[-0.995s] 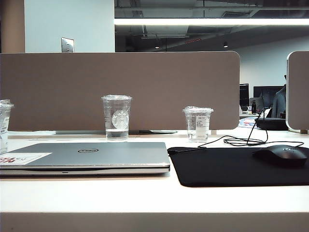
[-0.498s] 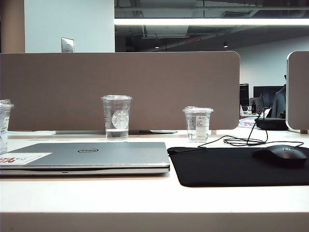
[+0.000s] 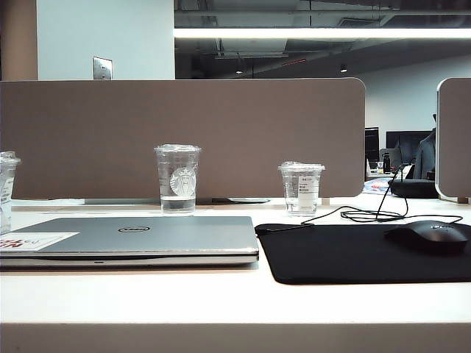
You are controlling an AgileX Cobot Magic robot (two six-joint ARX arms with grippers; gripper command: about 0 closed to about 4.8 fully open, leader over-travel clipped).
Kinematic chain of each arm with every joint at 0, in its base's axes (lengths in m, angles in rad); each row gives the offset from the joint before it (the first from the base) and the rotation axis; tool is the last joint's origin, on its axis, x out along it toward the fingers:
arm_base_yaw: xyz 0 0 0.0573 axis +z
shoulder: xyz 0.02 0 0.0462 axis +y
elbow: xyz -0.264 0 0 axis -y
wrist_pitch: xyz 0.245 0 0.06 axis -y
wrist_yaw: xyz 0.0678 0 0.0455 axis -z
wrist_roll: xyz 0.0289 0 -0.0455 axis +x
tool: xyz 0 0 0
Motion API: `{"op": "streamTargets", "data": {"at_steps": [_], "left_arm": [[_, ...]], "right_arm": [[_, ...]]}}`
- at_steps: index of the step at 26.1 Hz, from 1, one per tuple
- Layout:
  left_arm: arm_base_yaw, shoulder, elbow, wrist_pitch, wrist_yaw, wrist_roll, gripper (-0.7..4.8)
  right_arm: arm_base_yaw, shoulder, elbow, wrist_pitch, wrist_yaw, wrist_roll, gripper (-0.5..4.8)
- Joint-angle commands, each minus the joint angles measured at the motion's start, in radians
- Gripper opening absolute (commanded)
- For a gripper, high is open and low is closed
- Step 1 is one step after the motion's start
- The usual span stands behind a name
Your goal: Pick up the coffee cup on the left and place it on the left side of the laptop.
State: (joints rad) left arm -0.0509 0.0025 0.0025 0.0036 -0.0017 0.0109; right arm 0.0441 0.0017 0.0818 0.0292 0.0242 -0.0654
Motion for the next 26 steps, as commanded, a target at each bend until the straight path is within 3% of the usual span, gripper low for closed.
{"op": "streamTargets", "data": {"at_steps": [1,5,26], "left_arm": [[0.001,0.0,0.004,0.011,0.0,0.008,-0.06],[0.001,0.0,0.004,0.012,0.0,0.008,-0.06],[0.001,0.0,0.004,0.011,0.002,0.008,-0.06]], "right_arm": [[-0.011,-0.001,-0.019,0.048,0.004,-0.001,-0.01],[-0.011,-0.002,-0.047,0.051,0.045,0.002,-0.01],[-0.011,-0.002,-0.08,0.053,0.045,0.002,-0.01]]}}
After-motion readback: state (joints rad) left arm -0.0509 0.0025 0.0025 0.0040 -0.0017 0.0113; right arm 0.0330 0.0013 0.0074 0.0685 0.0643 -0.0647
